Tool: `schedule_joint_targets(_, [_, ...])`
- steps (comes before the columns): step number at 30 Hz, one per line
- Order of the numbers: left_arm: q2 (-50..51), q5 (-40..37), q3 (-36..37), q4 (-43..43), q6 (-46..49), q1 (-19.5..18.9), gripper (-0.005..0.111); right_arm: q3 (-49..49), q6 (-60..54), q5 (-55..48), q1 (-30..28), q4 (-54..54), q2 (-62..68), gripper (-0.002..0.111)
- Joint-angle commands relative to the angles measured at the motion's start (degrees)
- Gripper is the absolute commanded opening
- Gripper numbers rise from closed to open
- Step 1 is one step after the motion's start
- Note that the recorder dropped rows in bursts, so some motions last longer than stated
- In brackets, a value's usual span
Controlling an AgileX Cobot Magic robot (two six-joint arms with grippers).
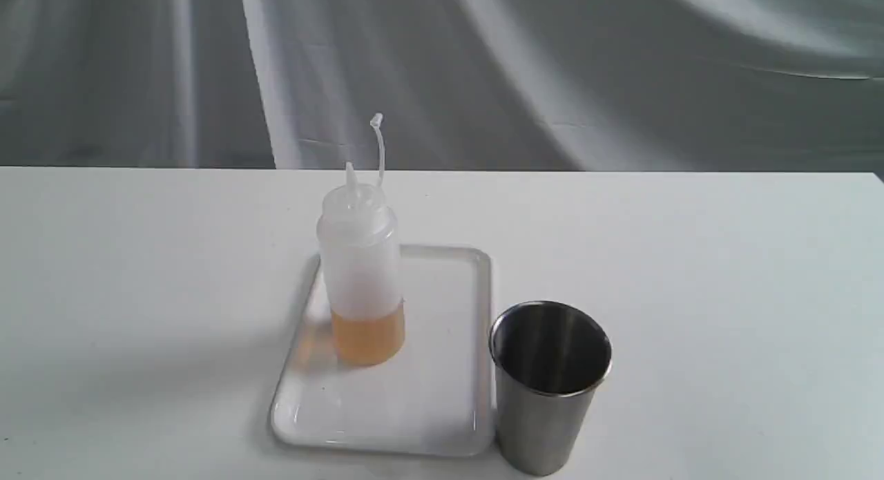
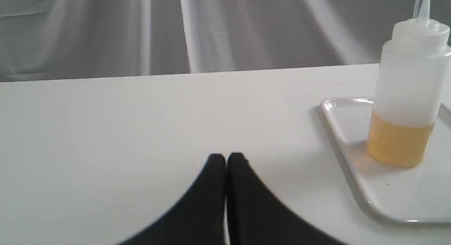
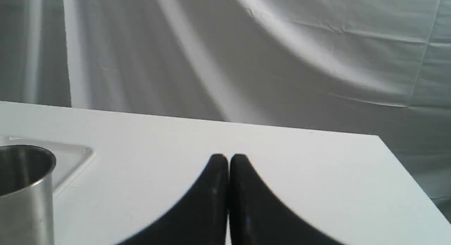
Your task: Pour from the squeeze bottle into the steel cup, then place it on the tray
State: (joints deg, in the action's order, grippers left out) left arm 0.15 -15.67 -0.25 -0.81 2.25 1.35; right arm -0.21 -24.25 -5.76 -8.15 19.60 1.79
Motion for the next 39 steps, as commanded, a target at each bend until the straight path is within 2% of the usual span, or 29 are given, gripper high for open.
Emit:
schedule_joint_targets(1, [-0.1, 0.4, 0.3, -0.1, -0.2, -0.1, 0.000, 0.2, 9.3, -3.4, -0.4, -9.9, -1.5, 0.000])
schedule_joint_targets(5, [-0.1, 0.4, 0.3, -0.1, -0.2, -0.1, 0.000, 0.2, 17.2, -6.0, -0.4, -17.0, -1.8, 0.000])
schedule_joint_targets(12, [-0.1, 0.4, 0.3, -0.1, -0.3, -0.1, 0.000, 0.2, 17.4, -11.5, -0.4, -17.8, -1.8, 0.000])
schedule_joint_targets(39, [-0.1, 0.4, 0.3, -0.1, -0.3, -0.1, 0.000, 0.2, 20.2, -13.0, -0.4, -19.0, -1.8, 0.000])
